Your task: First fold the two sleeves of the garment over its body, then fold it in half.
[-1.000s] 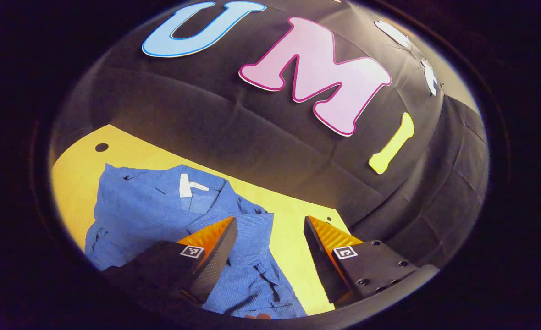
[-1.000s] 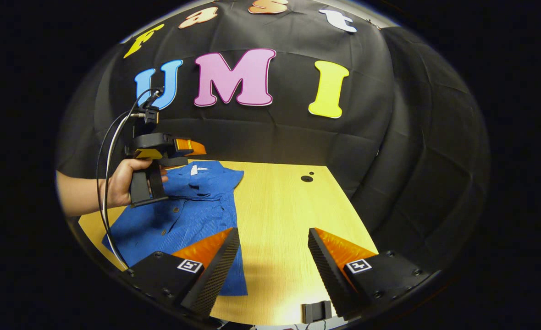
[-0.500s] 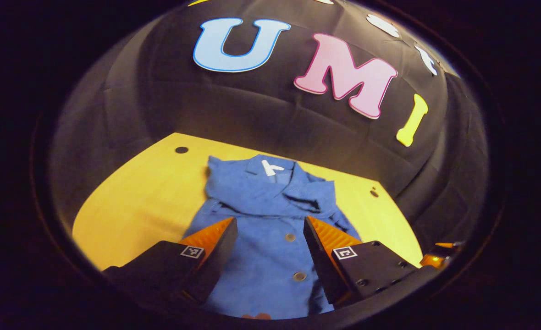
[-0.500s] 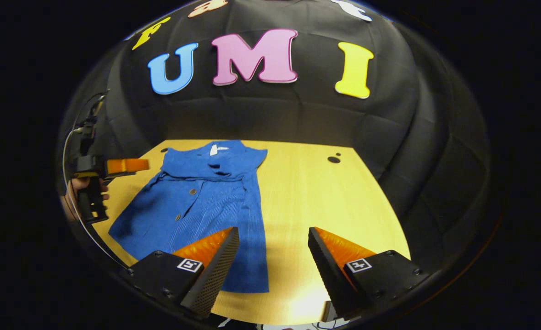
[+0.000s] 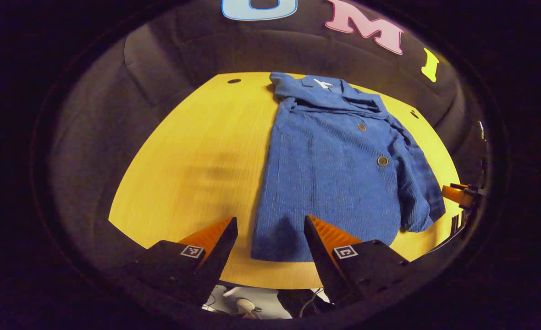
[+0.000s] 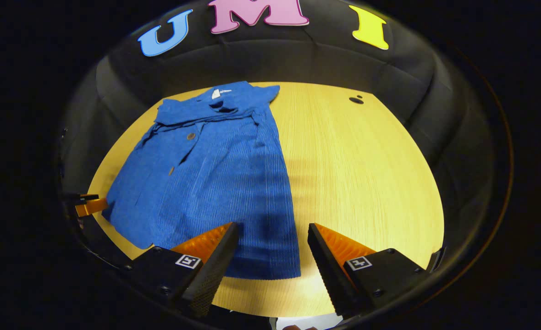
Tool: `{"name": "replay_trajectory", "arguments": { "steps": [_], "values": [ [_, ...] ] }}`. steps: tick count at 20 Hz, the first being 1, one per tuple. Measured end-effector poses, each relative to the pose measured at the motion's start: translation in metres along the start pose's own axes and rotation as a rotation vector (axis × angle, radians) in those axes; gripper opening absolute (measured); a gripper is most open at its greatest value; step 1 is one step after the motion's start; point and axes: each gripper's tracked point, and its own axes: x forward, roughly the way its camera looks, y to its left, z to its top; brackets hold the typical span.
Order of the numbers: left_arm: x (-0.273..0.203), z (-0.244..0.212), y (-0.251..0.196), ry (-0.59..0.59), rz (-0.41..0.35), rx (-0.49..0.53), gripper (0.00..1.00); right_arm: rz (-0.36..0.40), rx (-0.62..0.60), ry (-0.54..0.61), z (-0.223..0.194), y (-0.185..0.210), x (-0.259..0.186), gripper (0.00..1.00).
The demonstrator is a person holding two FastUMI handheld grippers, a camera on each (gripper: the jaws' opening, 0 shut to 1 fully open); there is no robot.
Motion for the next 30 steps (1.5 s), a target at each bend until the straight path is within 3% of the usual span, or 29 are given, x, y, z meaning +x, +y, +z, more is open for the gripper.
{"name": "replay_trajectory", "arguments": {
  "steps": [4, 7, 9, 12, 13, 14, 15, 16, 17, 18, 19, 20, 25, 30],
  "values": [
    [0.013, -0.004, -0.007, 0.040, -0.025, 0.013, 0.85, 0.009, 0.053, 0.091, -0.025, 0.007, 0.015, 0.99],
    [0.014, 0.001, -0.022, 0.045, -0.041, 0.040, 0.74, -0.008, 0.031, 0.099, -0.029, 0.004, 0.017, 1.00],
    [0.016, 0.001, -0.023, 0.039, -0.056, 0.051, 0.71, -0.023, 0.016, 0.090, -0.029, 0.003, 0.018, 0.99],
    [0.020, 0.002, -0.028, 0.049, -0.077, 0.044, 0.58, -0.048, 0.020, 0.110, -0.029, 0.001, 0.019, 0.91],
    [0.015, 0.003, -0.033, 0.048, -0.084, 0.022, 0.32, -0.047, 0.028, 0.114, -0.030, -0.001, 0.020, 0.91],
    [0.019, 0.002, -0.036, 0.046, -0.094, 0.006, 0.25, -0.046, 0.038, 0.116, -0.028, 0.000, 0.021, 0.88],
    [0.019, 0.001, -0.037, 0.042, -0.093, 0.003, 0.11, -0.043, 0.052, 0.113, -0.025, 0.001, 0.021, 0.66],
    [0.017, 0.000, -0.041, 0.033, -0.110, 0.016, 0.10, -0.035, 0.060, 0.114, -0.025, 0.005, 0.025, 0.43],
    [0.016, -0.001, -0.044, 0.029, -0.119, 0.030, 0.10, -0.024, 0.064, 0.115, -0.025, 0.007, 0.025, 0.35],
    [0.015, -0.002, -0.044, 0.021, -0.119, 0.038, 0.10, -0.023, 0.060, 0.110, -0.023, 0.008, 0.024, 0.13],
    [0.017, -0.002, -0.045, 0.019, -0.122, 0.034, 0.01, -0.019, 0.048, 0.099, -0.023, 0.009, 0.024, 0.10],
    [0.016, -0.002, -0.049, 0.014, -0.136, 0.040, 0.01, -0.004, 0.033, 0.086, -0.023, 0.009, 0.026, 0.05],
    [0.012, 0.002, -0.049, 0.014, -0.169, -0.013, 0.00, 0.072, 0.113, 0.064, -0.014, 0.028, 0.019, 0.05],
    [-0.028, 0.070, -0.058, -0.120, -0.225, -0.004, 0.00, 0.147, 0.016, -0.090, 0.078, 0.062, -0.004, 0.05]
  ]
}}
